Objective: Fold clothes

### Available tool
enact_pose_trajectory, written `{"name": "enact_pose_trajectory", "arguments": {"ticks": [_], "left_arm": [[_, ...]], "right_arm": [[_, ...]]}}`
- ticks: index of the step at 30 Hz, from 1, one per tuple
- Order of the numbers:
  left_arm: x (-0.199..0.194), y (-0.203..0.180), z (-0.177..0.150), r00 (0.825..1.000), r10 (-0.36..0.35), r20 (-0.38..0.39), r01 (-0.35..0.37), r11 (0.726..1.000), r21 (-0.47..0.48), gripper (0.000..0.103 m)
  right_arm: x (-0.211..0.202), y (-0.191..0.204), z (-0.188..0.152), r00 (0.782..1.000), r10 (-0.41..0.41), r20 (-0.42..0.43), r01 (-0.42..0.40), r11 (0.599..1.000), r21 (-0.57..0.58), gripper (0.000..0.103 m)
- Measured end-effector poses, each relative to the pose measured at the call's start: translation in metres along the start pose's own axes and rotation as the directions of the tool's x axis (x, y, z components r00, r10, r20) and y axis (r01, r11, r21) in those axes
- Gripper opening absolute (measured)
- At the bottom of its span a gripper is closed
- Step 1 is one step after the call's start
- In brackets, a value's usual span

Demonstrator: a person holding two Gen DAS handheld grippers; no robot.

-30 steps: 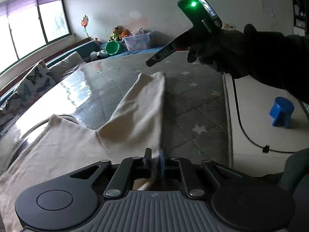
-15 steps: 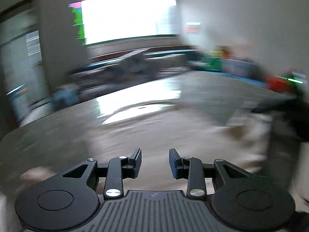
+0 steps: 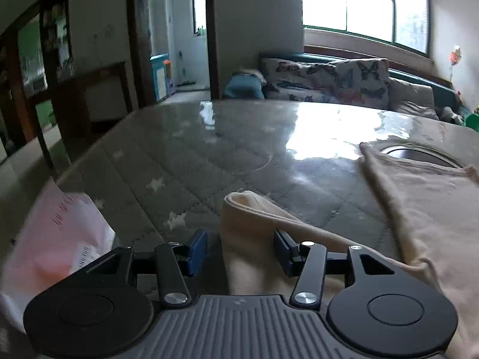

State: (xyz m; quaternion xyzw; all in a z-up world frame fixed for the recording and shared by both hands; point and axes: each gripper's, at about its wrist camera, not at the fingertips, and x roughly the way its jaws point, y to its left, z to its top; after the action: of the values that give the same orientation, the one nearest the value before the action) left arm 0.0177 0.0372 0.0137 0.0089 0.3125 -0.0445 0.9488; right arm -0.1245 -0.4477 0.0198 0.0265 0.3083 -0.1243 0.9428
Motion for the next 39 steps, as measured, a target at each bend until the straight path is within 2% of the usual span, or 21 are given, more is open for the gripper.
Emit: {"name": "enact_pose_trajectory", "arguments": {"ticks": [1,3,5,7,10,12,14,16,17,18,20,22,24,26,29,31,32,33,36,38,39], "left_arm": [[0.001,0.003,0.0,1.0,-0.017,-0.004,0.017,1.0,-0.024,0.05],[-0.003,0.005,0.0,0.999,-0.036,0.012,0.037,0.998,-0.058,0.008],[-0.014,0.0,0.002,0.998,-0.013,0.06,0.015,0.999,-0.04,0.006],[-0.03,-0.008,0.005,0.992,-0.02,0.121,0.02,1.0,-0.003,0.006],[-0.059,-0.037,0.001,0.976,-0.114,0.186,0.095,0.99,0.105,0.006],[-0.074,-0.062,-0.008,0.959,-0.232,0.163,0.191,0.954,0.232,0.007],[-0.085,-0.085,-0.021,0.942,-0.32,0.103,0.266,0.896,0.356,0.011],[-0.091,-0.098,-0.032,0.929,-0.365,0.063,0.306,0.85,0.428,0.021],[-0.097,-0.102,-0.037,0.922,-0.381,0.07,0.311,0.836,0.452,0.03],[-0.103,-0.101,-0.04,0.918,-0.386,0.092,0.304,0.833,0.462,0.036],[-0.111,-0.092,-0.038,0.913,-0.385,0.133,0.294,0.849,0.439,0.038],[-0.11,-0.083,-0.031,0.92,-0.359,0.156,0.279,0.881,0.383,0.045],[-0.097,-0.074,-0.021,0.943,-0.301,0.144,0.24,0.912,0.331,0.047],[-0.081,-0.069,-0.014,0.962,-0.255,0.096,0.221,0.937,0.27,0.049],[-0.059,-0.064,-0.01,0.962,-0.27,0.045,0.256,0.947,0.195,0.049],[-0.053,-0.066,-0.01,0.955,-0.293,0.04,0.28,0.941,0.19,0.047],[-0.052,-0.068,-0.011,0.953,-0.3,0.043,0.286,0.937,0.199,0.033],[-0.054,-0.07,-0.012,0.952,-0.302,0.049,0.286,0.935,0.209,0.015],[-0.065,-0.062,-0.01,0.954,-0.281,0.109,0.258,0.948,0.184,0.008],[-0.065,-0.043,-0.001,0.963,-0.21,0.171,0.187,0.972,0.142,0.007],[-0.069,-0.034,0.002,0.967,-0.15,0.206,0.128,0.985,0.118,0.007]], "right_arm": [[0.0,0.0,0.0,1.0,-0.001,0.0,0.001,1.0,0.0,0.042],[0.0,0.0,0.0,1.0,-0.002,0.0,0.002,1.0,0.0,0.042],[0.0,-0.001,0.0,1.0,-0.002,0.0,0.002,1.0,0.0,0.042],[0.0,-0.001,0.0,1.0,-0.001,0.0,0.001,1.0,0.001,0.042],[-0.001,-0.003,0.0,1.0,0.0,0.0,0.0,1.0,0.002,0.042],[0.001,-0.001,0.001,1.0,0.0,0.0,0.0,1.0,0.001,0.042],[0.001,-0.002,0.001,1.0,0.0,0.0,0.0,1.0,0.001,0.042],[0.0,-0.002,0.001,1.0,0.002,0.0,-0.002,1.0,0.005,0.043],[0.0,-0.003,0.001,1.0,0.003,0.0,-0.003,1.0,0.006,0.043],[0.0,-0.003,0.001,1.0,0.005,0.0,-0.005,1.0,0.008,0.043],[0.0,-0.003,0.001,1.0,0.007,0.0,-0.007,1.0,0.01,0.043],[0.0,-0.004,0.001,1.0,0.008,0.0,-0.008,1.0,0.012,0.043],[0.0,-0.004,0.001,1.0,0.008,0.0,-0.008,1.0,0.012,0.043],[-0.001,-0.005,0.001,1.0,0.008,-0.001,-0.008,1.0,0.013,0.043],[0.0,-0.005,0.001,1.0,0.005,-0.001,-0.005,1.0,0.013,0.044],[0.0,-0.005,0.001,1.0,0.002,-0.001,-0.002,1.0,0.013,0.046],[0.0,-0.005,0.001,1.0,0.001,-0.001,-0.001,1.0,0.014,0.046],[0.0,-0.005,0.001,1.0,0.0,-0.001,0.0,1.0,0.014,0.046],[0.001,-0.004,0.002,1.0,-0.001,-0.001,0.001,1.0,0.013,0.046],[0.001,-0.004,0.002,1.0,0.0,-0.001,0.0,1.0,0.013,0.047],[0.001,-0.003,0.002,1.0,0.0,-0.002,0.0,1.0,0.013,0.048]]}}
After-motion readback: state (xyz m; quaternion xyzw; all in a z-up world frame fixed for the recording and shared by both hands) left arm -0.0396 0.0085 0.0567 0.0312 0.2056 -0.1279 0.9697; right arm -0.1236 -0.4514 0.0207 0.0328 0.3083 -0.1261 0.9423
